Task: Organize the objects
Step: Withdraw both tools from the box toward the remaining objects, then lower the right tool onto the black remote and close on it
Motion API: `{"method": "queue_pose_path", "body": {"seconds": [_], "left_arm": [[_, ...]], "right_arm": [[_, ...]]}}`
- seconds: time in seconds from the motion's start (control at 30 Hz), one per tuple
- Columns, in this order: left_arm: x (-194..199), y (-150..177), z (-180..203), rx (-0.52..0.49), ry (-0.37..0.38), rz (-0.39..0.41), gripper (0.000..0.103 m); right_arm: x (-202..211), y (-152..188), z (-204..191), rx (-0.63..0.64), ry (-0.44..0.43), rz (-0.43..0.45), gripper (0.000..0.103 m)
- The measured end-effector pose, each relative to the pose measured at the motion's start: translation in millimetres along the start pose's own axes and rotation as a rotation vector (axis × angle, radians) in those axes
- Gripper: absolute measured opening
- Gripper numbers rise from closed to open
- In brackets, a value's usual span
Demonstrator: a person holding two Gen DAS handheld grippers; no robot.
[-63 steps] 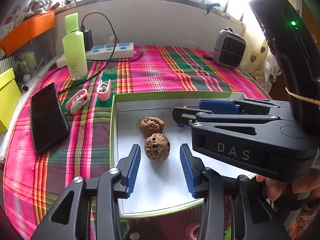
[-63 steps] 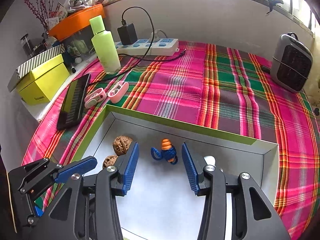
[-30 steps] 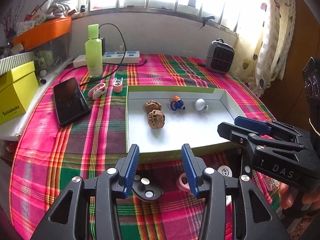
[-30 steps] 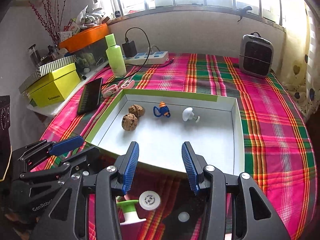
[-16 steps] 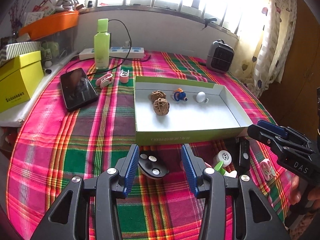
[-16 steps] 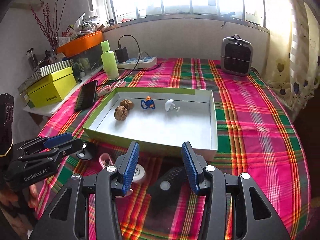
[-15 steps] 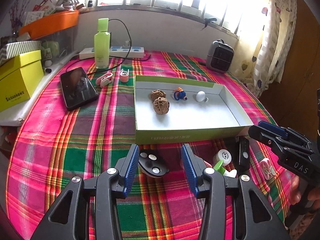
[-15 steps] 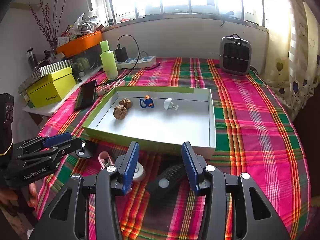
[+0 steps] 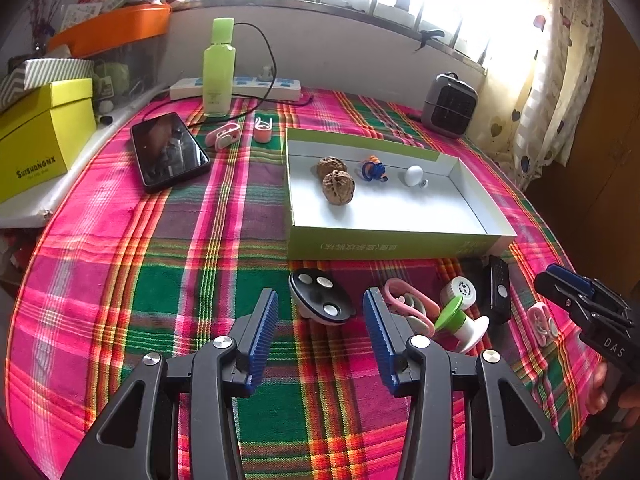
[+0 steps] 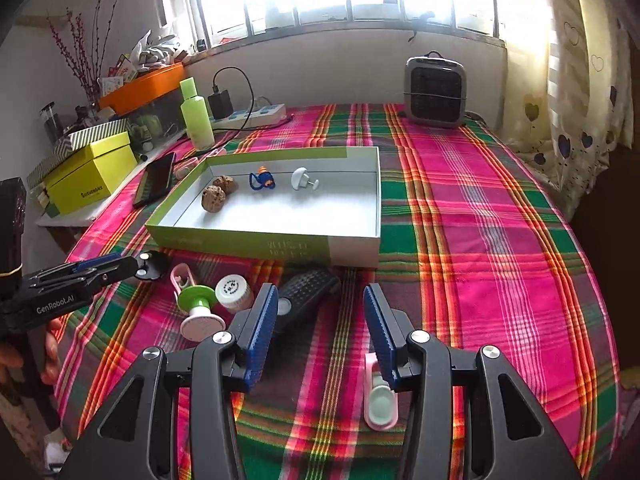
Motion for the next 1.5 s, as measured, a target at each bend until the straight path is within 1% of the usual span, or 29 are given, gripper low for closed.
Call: {"method": "queue_pose_path", "body": {"seconds": [0.3, 0.43, 0.57, 0.63, 0.73, 0.83, 1.03, 1.13, 1.37, 1.5], "left_arm": [[-6, 9, -2, 0.01, -0.001, -0.03, 0.045], [-7, 12, -2, 0.014, 0.004, -0.037, 0.045], [-10, 14, -1, 0.016, 0.01, -0.045, 0.045], [-11, 14, -2, 0.016, 0.009, -0.049, 0.045], [-12, 15, -2, 0.018, 0.012, -0.051, 0.045], [-13, 16, -3, 0.019, 0.016, -0.055, 0.045], [-14, 16, -3, 0.019, 0.024, -0.059, 0.045], [-15, 16, -3, 0.016, 0.025, -0.062, 0.045], [-15, 16, -4, 0.02, 0.027, -0.06, 0.045], [-16, 16, -5, 0.02, 0.026, -0.061, 0.045]], "right_arm": [[-13, 10, -11, -0.035, -0.029, -0.045, 0.046], [-22, 15, -16, -0.016, -0.002, -0.056, 0.046], [-29, 17, -18, -0.049, -0.011, -0.072, 0.046], [-32, 16, -17, -0.048, 0.009, -0.075, 0.046], [-37, 14, -17, -0.067, 0.014, -0.079, 0.046], [-40, 13, -18, -0.053, 0.035, -0.082, 0.046], [-47, 20, -17, -0.036, 0.081, -0.122, 0.046], [-45, 21, -17, -0.028, 0.081, -0.118, 0.046], [-37, 23, -9, 0.011, 0.117, -0.118, 0.046], [-32, 24, -5, 0.032, 0.124, -0.115, 0.046]]}}
Point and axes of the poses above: each gripper's, at about its wrist camera, not at the fingertips, and x roughly against the way its jaws point, z to its right, y to its underside, the point moved 8 cm from there along -x, roughly the way its jaws point, and after that the axes turned 15 degrees about z, right-handed, at the moved point
